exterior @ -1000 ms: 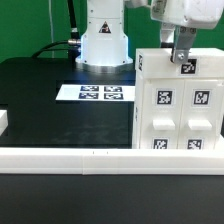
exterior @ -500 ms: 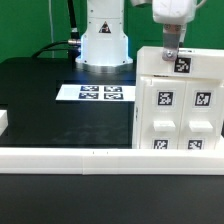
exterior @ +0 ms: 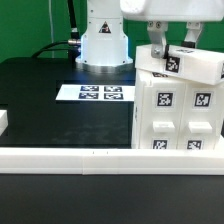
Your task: Assemble cabinet
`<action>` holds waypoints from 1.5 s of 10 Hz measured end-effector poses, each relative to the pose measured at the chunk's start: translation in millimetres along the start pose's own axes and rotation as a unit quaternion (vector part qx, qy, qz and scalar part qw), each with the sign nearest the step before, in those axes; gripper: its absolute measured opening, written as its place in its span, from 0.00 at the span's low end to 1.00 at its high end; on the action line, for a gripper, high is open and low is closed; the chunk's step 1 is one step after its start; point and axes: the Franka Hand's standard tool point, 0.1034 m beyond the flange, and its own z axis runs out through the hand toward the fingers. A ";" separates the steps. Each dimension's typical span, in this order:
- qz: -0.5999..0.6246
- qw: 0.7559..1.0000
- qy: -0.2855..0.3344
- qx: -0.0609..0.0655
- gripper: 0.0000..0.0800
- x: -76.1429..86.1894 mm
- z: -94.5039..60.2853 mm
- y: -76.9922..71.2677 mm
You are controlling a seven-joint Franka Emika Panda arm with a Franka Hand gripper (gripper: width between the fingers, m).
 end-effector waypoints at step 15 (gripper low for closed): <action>0.514 0.858 0.002 0.021 0.70 4.2 1.5 -17.7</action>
Offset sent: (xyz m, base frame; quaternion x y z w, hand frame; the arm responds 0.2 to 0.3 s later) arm 0.0000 0.0000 0.0000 0.0000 0.0000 0.1296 0.9916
